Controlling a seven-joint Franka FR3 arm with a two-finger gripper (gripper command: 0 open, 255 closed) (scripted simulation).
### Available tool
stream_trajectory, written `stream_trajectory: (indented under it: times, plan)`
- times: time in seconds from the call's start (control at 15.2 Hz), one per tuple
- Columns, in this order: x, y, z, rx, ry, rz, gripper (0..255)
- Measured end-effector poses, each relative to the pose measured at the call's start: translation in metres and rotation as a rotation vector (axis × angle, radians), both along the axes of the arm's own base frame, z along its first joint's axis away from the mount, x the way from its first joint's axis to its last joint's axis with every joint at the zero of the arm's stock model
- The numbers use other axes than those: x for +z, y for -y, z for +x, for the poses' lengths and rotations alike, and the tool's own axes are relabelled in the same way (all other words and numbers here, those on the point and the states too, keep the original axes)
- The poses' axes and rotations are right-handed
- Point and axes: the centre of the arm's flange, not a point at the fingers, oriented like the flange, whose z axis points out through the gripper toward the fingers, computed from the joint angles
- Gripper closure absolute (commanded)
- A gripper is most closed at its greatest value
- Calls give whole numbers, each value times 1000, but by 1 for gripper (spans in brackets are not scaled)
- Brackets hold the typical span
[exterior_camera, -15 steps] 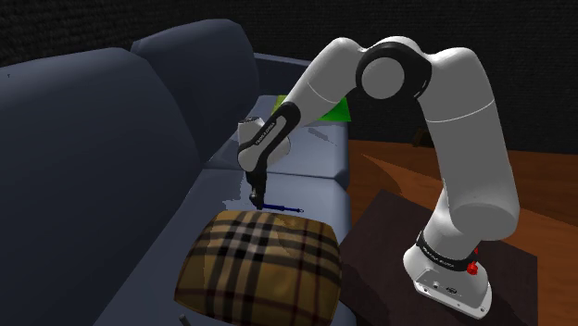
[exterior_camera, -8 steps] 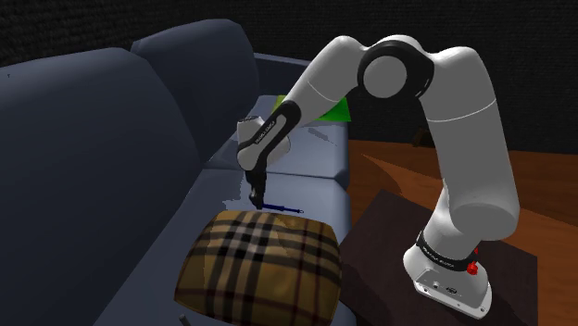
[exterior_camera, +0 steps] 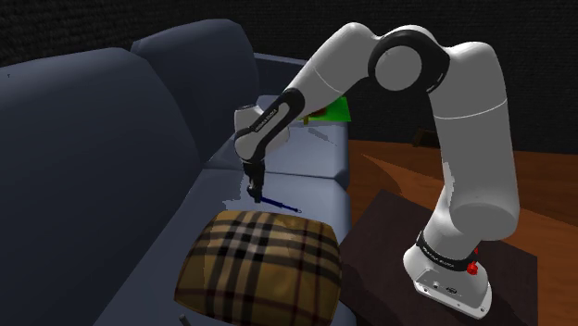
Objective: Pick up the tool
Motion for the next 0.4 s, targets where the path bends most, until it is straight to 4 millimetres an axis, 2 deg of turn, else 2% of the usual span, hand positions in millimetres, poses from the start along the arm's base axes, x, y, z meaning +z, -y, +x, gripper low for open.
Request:
stream_trajectory:
  times: [0.4]
  plan:
    - [31, 1, -1, 0, 0, 0, 255]
